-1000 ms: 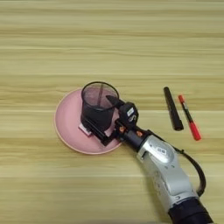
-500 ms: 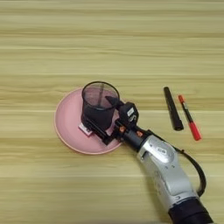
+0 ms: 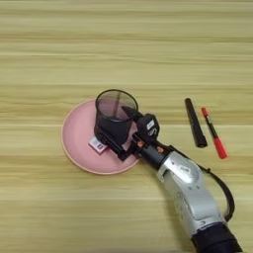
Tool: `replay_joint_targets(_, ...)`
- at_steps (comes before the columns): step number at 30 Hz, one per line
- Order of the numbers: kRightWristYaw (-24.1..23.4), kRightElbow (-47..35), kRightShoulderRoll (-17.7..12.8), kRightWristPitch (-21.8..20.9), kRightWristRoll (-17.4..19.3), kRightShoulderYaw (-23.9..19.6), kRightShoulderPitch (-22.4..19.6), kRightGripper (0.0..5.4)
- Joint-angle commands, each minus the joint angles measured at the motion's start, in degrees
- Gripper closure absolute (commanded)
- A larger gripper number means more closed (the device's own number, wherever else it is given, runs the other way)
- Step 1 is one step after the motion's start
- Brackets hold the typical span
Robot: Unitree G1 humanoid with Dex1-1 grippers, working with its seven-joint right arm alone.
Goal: Move the objects on the table
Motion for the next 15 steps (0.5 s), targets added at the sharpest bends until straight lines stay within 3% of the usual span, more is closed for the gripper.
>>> replay_joint_targets(1,-1.5,-3.8,0.3,-2.8,1.2,-2.1,-3.2,0.78)
replay_joint_targets(12,-3.0,-4.4,0.1,-3.1,3.0,-5.8,-4.9,0.78)
replay_joint_targets(15,-4.5,-3.2,-0.1,-4.6,2.0,-7.2,-5.9,0.78)
